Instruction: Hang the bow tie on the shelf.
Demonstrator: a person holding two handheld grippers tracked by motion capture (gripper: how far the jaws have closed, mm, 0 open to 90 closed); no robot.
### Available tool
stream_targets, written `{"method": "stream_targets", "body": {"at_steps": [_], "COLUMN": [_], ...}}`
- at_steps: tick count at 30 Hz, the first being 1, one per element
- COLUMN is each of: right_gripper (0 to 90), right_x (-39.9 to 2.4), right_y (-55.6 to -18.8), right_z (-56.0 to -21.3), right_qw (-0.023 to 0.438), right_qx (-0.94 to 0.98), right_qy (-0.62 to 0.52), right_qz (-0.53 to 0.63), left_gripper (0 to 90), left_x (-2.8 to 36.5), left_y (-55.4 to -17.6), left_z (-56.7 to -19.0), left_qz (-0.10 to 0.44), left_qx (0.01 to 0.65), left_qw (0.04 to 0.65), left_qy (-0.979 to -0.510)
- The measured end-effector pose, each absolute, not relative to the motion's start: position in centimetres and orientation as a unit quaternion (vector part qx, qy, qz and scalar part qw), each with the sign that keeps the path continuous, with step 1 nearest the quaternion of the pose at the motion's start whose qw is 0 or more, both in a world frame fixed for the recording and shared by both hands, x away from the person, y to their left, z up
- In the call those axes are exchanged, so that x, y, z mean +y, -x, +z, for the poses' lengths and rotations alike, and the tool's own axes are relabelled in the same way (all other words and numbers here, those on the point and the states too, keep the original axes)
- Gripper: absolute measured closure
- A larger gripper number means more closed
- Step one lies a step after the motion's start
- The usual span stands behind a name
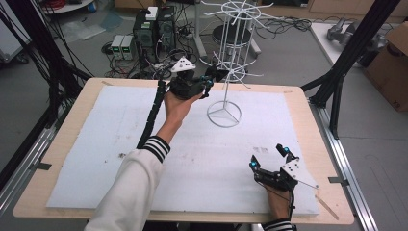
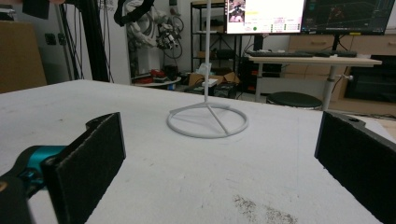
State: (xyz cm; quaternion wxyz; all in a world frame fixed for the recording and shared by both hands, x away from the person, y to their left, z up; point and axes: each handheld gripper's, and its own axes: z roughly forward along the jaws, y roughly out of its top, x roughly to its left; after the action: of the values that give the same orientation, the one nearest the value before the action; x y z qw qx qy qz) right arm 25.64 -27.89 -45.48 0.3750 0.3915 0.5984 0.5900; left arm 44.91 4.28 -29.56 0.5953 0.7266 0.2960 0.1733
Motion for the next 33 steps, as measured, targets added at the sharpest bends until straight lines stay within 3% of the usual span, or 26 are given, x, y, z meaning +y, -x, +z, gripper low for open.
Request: {"method": "stream_targets", "body": {"at_steps": [5, 9, 11, 12, 15, 16, 21, 33], "right_gripper": [0.7, 0.7, 0.7, 0.7, 0.7, 0.7, 0.7, 0.7], "right_x": [-27.9, -27.9, -27.9, -27.9, -27.9, -27.8, -27.8, -27.8], "right_y": [-25.6, -25.6, -25.6, -25.6, -25.6, -25.6, -25.6, -25.7], "right_z": [-45.5, -45.5, -45.5, -45.5, -45.5, -45.5, -45.5, -45.5], "right_qw": [0.375, 0.376, 0.376, 0.376, 0.377, 0.375, 0.376, 0.379], "right_qx": [0.599, 0.599, 0.599, 0.599, 0.599, 0.598, 0.598, 0.603], "right_qy": [-0.391, -0.391, -0.391, -0.391, -0.390, -0.391, -0.391, -0.388], "right_qz": [0.590, 0.589, 0.589, 0.589, 0.589, 0.590, 0.590, 0.585], "left_gripper": [86.5, 78.6, 62.8, 62.8, 37.0, 37.0, 11.5, 11.6], "left_x": [4.5, 4.8, 4.9, 4.8, 4.9, 5.0, 6.5, 18.4], "left_y": [-44.5, -44.5, -44.5, -44.4, -43.7, -43.4, -41.6, -33.1], "left_z": [-30.2, -30.7, -30.7, -30.7, -30.6, -30.6, -31.1, -36.2], "left_qz": [0.172, 0.149, 0.144, 0.146, 0.160, 0.166, 0.194, 0.274], "left_qx": [0.295, 0.293, 0.284, 0.279, 0.267, 0.262, 0.231, 0.214], "left_qw": [0.595, 0.595, 0.591, 0.587, 0.587, 0.589, 0.589, 0.593], "left_qy": [-0.727, -0.734, -0.741, -0.746, -0.747, -0.746, -0.750, -0.727]}}
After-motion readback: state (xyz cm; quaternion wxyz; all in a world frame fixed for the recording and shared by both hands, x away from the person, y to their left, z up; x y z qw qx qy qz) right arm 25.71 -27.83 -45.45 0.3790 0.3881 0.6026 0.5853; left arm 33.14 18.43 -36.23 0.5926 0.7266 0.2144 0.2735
